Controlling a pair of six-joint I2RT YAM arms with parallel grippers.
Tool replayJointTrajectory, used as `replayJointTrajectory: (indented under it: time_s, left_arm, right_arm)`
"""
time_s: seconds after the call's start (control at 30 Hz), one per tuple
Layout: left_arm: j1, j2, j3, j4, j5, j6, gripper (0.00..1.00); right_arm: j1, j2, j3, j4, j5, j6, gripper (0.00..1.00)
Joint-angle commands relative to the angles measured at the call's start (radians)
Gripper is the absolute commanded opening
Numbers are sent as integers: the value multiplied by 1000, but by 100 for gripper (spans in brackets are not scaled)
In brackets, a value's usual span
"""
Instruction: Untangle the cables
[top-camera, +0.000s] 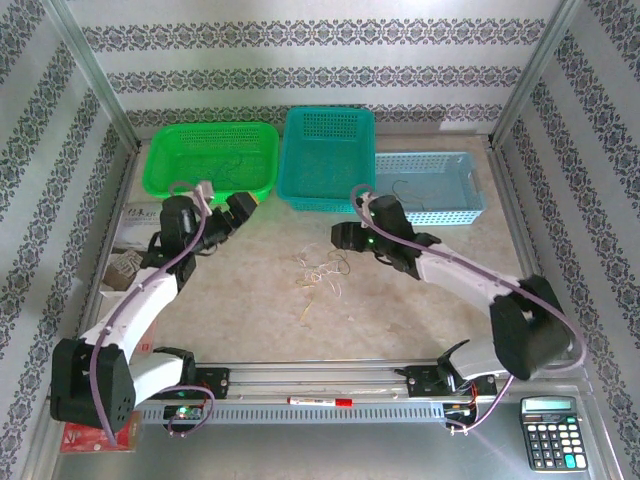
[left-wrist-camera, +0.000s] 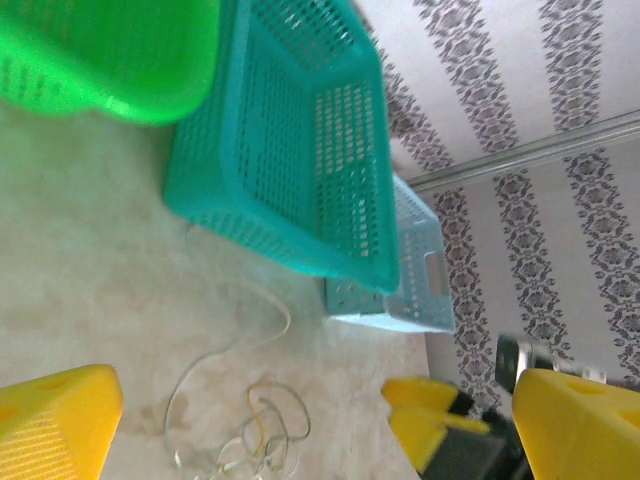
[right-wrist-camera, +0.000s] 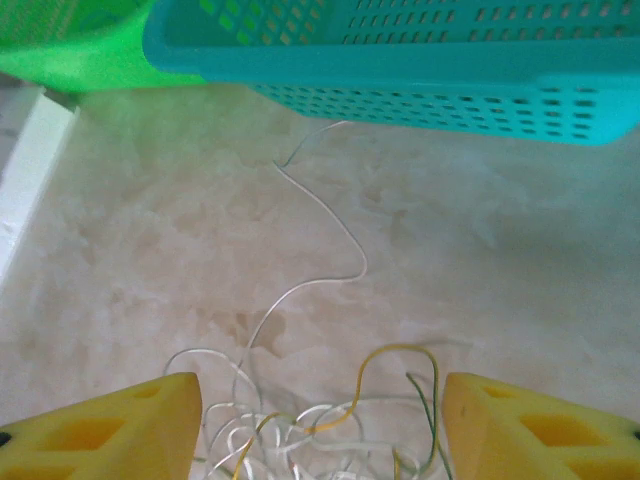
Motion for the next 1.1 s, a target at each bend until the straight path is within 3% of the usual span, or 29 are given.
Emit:
replayJointTrajectory:
  time_s: [0.0,0.33,0.73,0.8,1.07]
  left_arm:
    - [-8,-34,-31,78,-47,-53,100]
    - [-8,-40,18,22,-47,-33,100]
    - [-9,-34,21,19,-40,-44,100]
    - [-9,-33,26,18,-37,-44,100]
    - [-9,-39,30,2,-37,-32,100]
  right_arm:
    - [22,95,68,11,53,-49,62]
    - [55,308,169,42,177,-65,65]
    - [53,442,259,75,159,-62,62]
    - [53,460,271,77,149,-63,57]
    - [59,400,236,84,92,-71,12]
